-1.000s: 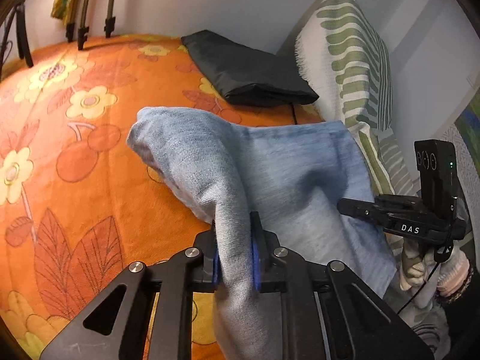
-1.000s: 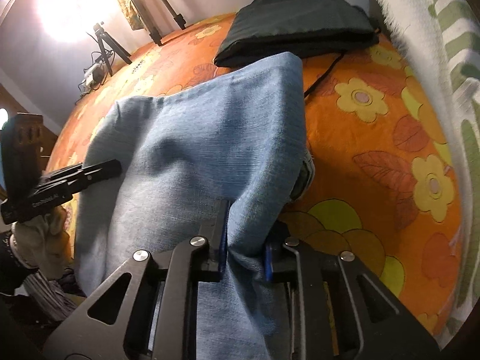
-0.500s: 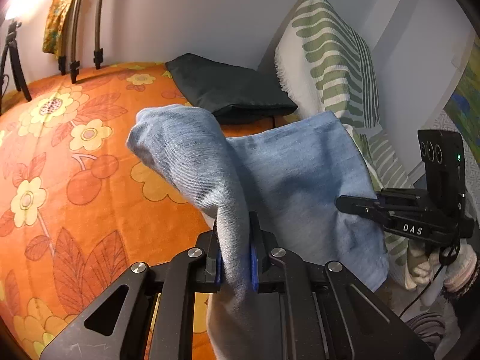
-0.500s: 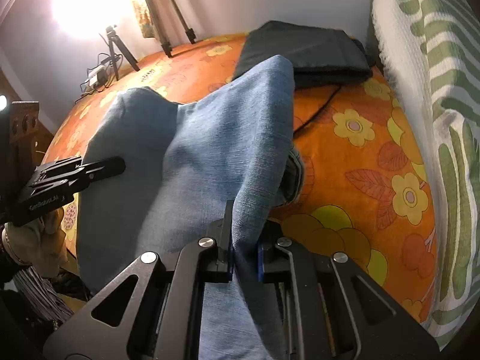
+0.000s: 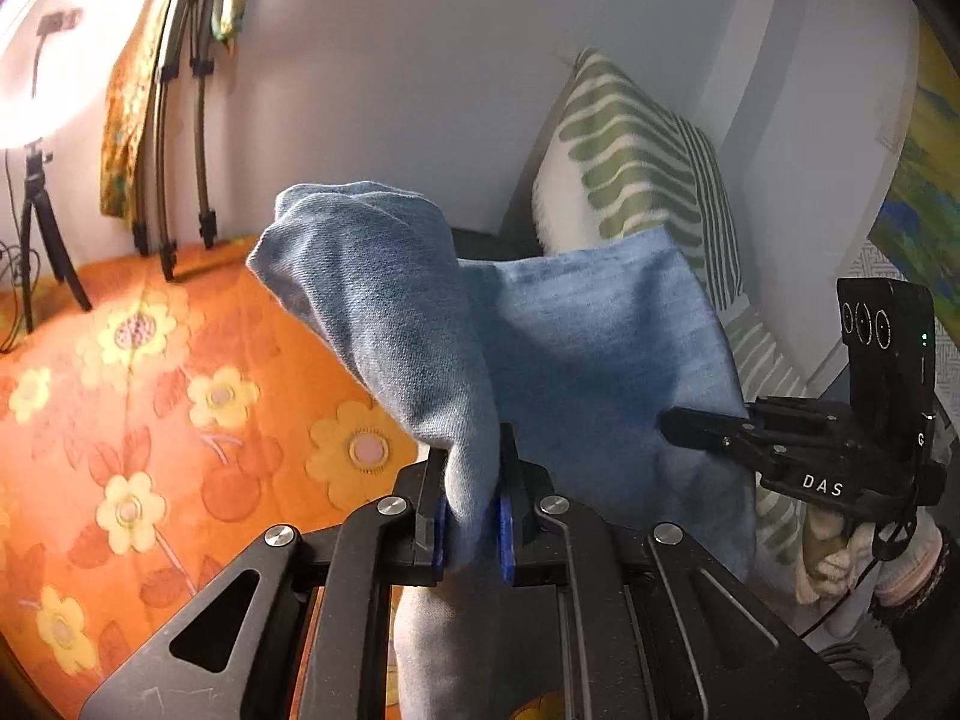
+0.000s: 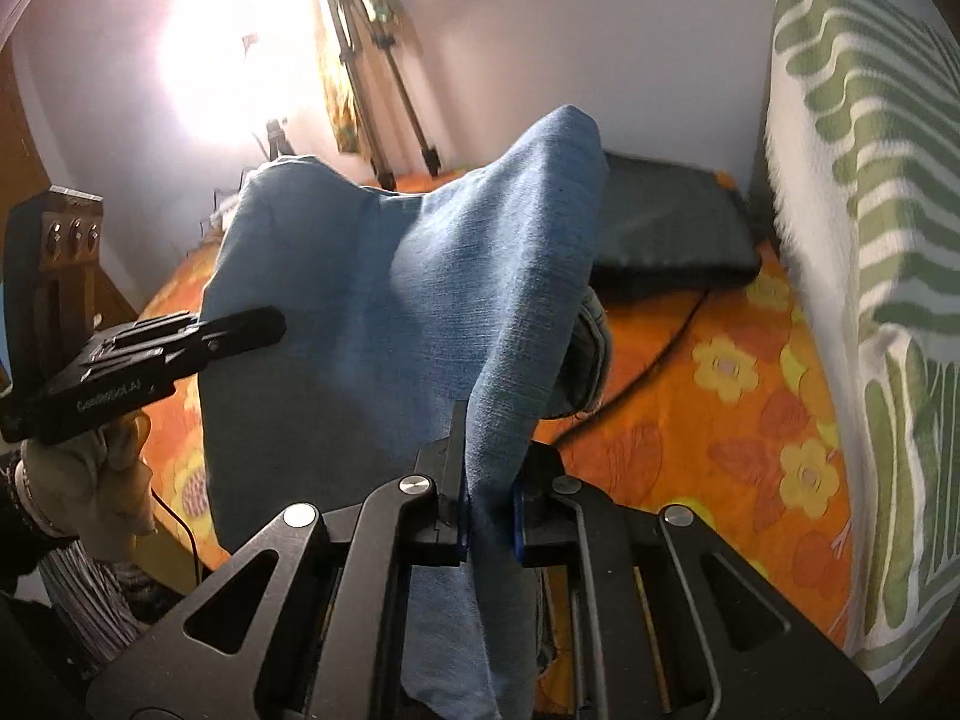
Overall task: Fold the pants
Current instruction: 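Lift the jeans edge with the left tool and fold it over the bundle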
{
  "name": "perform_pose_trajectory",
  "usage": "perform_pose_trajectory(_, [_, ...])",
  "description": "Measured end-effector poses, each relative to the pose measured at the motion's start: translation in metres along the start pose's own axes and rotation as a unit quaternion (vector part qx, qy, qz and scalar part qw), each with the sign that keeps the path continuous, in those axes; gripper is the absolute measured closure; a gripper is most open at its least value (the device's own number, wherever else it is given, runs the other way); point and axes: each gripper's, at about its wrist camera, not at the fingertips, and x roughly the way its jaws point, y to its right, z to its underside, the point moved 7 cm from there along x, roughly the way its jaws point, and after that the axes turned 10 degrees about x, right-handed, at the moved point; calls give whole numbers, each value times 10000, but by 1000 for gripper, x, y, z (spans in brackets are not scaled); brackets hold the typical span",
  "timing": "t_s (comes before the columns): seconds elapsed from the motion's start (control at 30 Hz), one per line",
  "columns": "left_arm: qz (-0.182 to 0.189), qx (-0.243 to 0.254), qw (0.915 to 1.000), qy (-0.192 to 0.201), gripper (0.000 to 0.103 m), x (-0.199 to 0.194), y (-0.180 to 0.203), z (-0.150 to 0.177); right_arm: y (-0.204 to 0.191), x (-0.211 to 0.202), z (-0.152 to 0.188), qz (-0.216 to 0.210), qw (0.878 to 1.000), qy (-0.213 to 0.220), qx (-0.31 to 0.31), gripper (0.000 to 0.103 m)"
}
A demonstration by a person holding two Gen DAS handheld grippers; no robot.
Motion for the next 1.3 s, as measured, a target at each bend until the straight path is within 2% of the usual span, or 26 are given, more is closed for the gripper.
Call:
perform_pose_trajectory(0.33, [-99, 151, 9997, 145, 93, 0, 2, -21, -7, -11, -28, 114, 9995, 275, -90, 93])
perform_pose_trajectory(0.77, [14, 166, 9997, 157, 93, 20, -10, -51, 3, -3, -60, 190, 9993, 310, -13, 93])
perform_pose_trajectory(0.97, [53, 216, 9996, 151, 93, 49, -20, -81, 22, 10, -91, 206, 9991, 369, 74, 93])
perform_pose_trajectory(1.3, [109, 195, 9993, 300, 93, 102, -43, -138, 57, 36, -162, 292, 9979, 570, 117, 93])
